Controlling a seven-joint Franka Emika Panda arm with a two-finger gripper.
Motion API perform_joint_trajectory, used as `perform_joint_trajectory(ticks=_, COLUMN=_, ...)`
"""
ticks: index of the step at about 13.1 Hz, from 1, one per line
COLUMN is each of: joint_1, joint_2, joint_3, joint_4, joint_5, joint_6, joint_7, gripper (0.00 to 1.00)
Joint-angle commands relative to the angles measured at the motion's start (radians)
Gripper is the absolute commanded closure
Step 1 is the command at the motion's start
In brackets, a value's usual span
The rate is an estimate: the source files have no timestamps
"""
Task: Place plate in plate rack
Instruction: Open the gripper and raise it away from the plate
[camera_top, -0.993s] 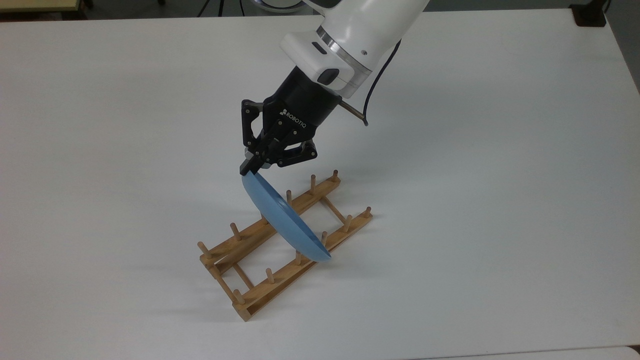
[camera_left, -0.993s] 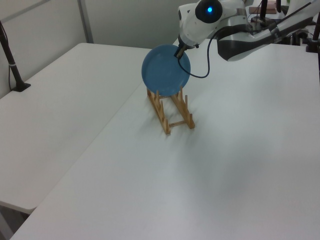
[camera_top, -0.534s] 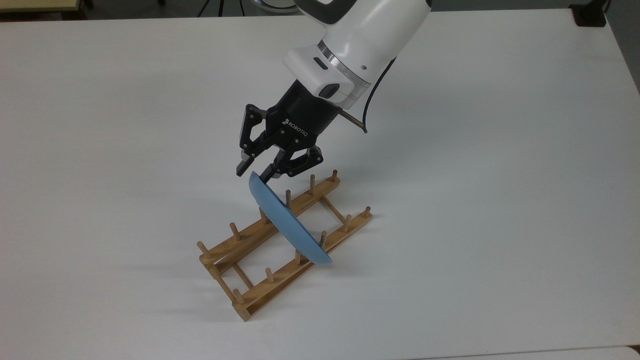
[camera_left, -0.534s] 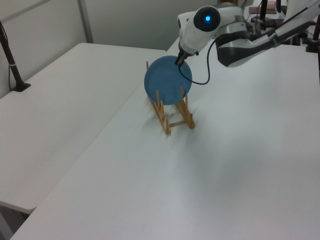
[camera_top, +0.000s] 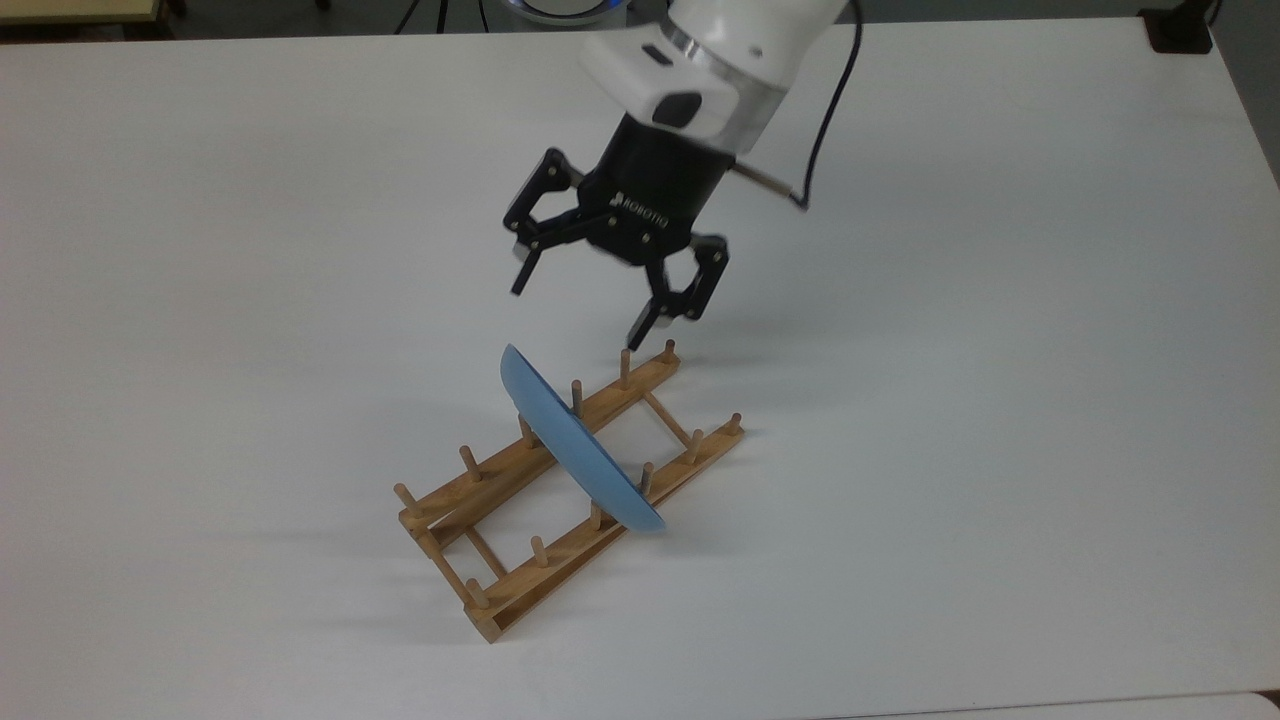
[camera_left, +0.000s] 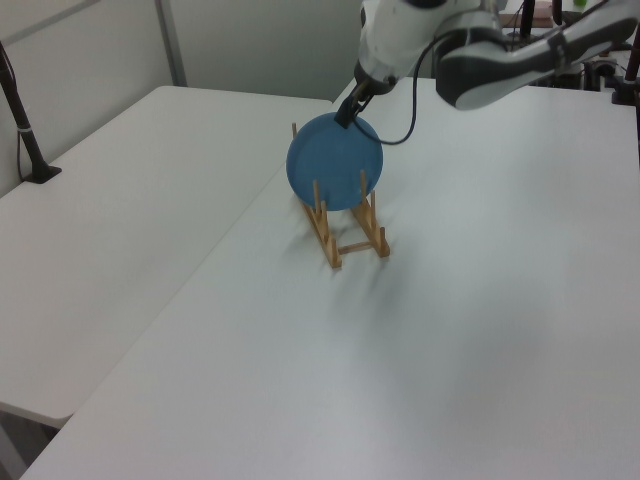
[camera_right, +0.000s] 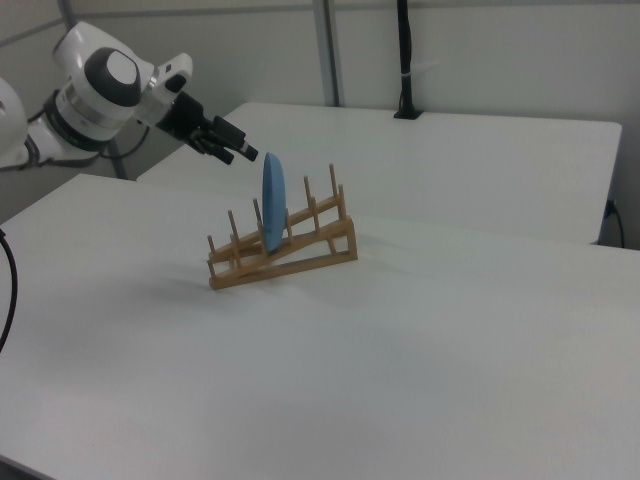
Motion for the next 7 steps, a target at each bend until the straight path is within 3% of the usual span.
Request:
perform_joint_trajectory(ticks=1, joint_1=-0.018, joint_2=-0.092, joint_3=-0.004, joint_4=-0.031, joint_5=0.278, joint_6=-0.037, joint_7=-0.173, gripper=0.00)
perform_joint_trajectory(ticks=4, joint_1=-0.121, joint_2=-0.178, joint_3=-0.004, joint_4=-0.047, joint_5=0.562, joint_6=-0.297, joint_7=-0.544, gripper=0.00)
perform_joint_trajectory(ticks=6, joint_1=-0.211, joint_2=-0.233, joint_3=-0.004, joint_4=-0.053, joint_5=0.693, joint_6=-0.445, joint_7=-0.714, gripper=0.00)
perform_joint_trajectory(ticks=7, joint_1=-0.228, joint_2=-0.252, joint_3=-0.004, joint_4=-0.065, joint_5=0.707, joint_6=-0.469, joint_7=-0.714, gripper=0.00)
